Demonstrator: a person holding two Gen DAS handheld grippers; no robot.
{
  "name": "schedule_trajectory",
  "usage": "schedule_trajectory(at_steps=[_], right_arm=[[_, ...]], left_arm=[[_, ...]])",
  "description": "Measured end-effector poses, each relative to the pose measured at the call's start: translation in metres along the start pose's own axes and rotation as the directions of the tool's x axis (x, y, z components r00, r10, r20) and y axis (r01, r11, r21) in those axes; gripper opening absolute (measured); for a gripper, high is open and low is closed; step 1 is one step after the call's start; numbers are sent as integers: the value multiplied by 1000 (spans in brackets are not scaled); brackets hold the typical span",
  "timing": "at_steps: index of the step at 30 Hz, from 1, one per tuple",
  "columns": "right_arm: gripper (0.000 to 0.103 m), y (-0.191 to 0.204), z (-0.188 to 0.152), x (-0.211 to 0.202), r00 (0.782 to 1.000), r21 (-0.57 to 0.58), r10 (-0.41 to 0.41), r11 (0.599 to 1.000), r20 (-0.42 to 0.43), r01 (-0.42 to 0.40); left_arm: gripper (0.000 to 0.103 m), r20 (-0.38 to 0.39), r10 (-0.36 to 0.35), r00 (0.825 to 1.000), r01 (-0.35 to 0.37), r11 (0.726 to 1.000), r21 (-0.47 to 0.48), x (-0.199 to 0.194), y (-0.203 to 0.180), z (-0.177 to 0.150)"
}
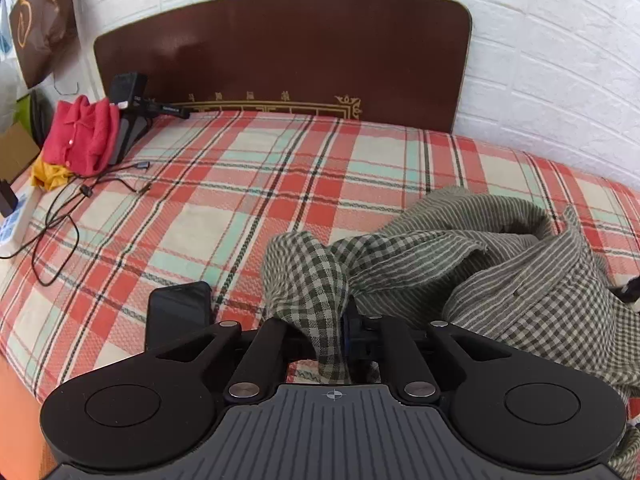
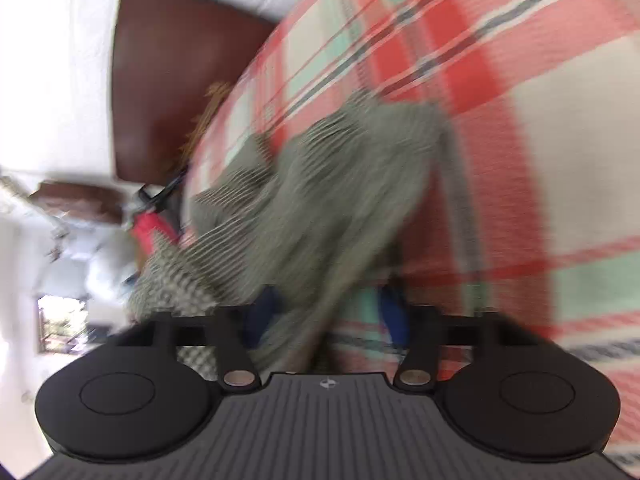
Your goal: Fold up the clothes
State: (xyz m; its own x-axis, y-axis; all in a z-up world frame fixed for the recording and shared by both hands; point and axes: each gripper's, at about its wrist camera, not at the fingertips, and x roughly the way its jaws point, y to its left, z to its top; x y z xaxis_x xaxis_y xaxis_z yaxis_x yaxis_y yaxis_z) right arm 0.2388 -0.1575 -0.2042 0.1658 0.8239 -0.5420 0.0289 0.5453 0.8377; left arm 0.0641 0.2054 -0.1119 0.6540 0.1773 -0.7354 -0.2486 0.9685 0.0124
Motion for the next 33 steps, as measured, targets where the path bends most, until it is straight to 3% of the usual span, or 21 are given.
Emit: schedule_trajectory(at_steps=[2,5,7,9,12,15,17,18,21,23,24,26,27,28,29,30,31,33], right_arm=[[3,9,8,-3,1000,-21,24,999,-4,-24],[3,50,31,-49,991,-180,16,984,130,7],[3,80,50,-92,967,-252,19,966,254,48],[3,109,68,-137,927,-301,28,949,374,92],[3,142,86,-201,840,-353,62,922,540,159],[3,152,93,-248,757,-349,76,913,650,209],[3,144,98,-266,713,-311,35,914,700,261],[3,133,102,-267,706,-280,-9,915,708,291],[3,72,114,-242,693,-143,-211,898,690,416],[5,21,118,-213,697,-73,-373,851,612,519],[6,-4,120,-198,690,-42,-451,821,566,570],[13,-47,115,-173,705,-6,-544,790,455,613],[19,-61,112,-166,718,12,-565,789,406,614],[21,-59,104,-166,718,7,-547,797,431,604],[28,-58,95,-167,716,1,-528,805,456,593],[47,-46,92,-169,713,-15,-518,804,472,594],[56,-34,84,-172,708,-36,-498,805,501,592],[59,-5,65,-177,709,-120,-426,806,563,580]], left_arm=[[6,6,3,1000,-3,1000,-8,1,-4,6],[3,45,-15,999,15,1000,-19,-2,-15,27],[2,82,-42,996,44,999,-20,-5,-27,47],[2,136,-53,989,53,999,7,-8,-47,69],[2,233,-65,970,57,998,42,-15,-80,107],[2,279,-123,952,118,992,36,-16,-104,137],[3,265,-127,956,117,992,52,-3,-119,143],[3,257,-127,958,115,991,61,5,-127,145],[9,147,-78,986,60,990,127,51,-146,127],[12,30,-42,999,37,987,155,87,-148,101],[15,-28,-22,999,26,985,169,105,-148,88],[19,-107,-10,994,28,985,169,123,-140,68],[20,-132,-14,991,36,986,163,128,-135,59],[24,-155,-19,988,44,987,156,131,-129,52],[42,-150,-31,988,53,988,146,126,-124,50],[54,-131,-32,991,51,988,143,115,-119,51],[58,-111,-32,993,48,989,140,105,-115,53],[69,-71,-40,997,49,989,143,83,-109,55]])
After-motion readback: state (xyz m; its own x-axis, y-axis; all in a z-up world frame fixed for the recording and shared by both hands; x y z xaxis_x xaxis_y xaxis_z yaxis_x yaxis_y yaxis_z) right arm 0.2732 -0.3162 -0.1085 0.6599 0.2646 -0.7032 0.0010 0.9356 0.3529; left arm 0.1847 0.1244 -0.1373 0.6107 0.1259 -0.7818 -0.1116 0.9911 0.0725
